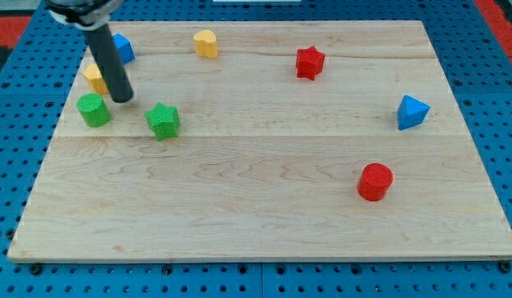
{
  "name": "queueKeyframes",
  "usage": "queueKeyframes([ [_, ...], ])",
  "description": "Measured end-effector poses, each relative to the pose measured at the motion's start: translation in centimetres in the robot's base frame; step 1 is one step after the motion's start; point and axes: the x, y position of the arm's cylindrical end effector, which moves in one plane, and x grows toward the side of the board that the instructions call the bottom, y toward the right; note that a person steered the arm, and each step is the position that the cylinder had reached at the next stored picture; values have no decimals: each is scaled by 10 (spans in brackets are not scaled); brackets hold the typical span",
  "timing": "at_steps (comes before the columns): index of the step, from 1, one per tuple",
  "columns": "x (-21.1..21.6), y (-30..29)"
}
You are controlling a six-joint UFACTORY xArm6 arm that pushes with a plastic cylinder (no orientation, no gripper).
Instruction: Move green circle a bit down and right
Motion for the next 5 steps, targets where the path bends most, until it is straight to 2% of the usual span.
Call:
queueKeyframes([
  [1, 23, 37],
  [2, 50, 40],
  [3, 51, 74],
  [4, 65, 64],
  [5, 83, -6],
])
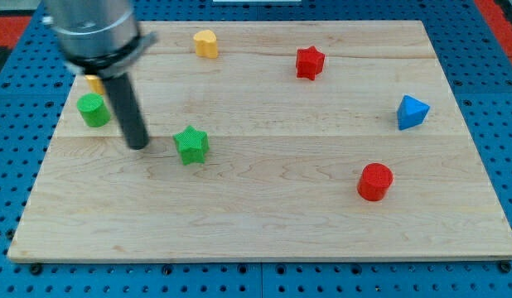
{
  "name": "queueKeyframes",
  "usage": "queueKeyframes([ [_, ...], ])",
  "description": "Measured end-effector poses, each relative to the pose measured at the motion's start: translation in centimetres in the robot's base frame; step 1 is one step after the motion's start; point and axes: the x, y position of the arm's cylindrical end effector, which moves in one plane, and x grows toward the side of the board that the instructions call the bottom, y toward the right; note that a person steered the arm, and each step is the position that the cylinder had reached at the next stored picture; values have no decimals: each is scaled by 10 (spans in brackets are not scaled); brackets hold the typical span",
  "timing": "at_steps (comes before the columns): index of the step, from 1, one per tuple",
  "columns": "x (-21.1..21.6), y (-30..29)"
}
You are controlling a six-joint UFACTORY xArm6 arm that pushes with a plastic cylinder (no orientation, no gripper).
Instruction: Move green circle a bit down and right
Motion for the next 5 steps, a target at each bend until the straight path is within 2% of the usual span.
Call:
queueKeyframes([
  [1, -5, -93],
  [2, -38, -114],
  [3, -87, -102],
  [4, -95, -82],
  [5, -55, -60],
])
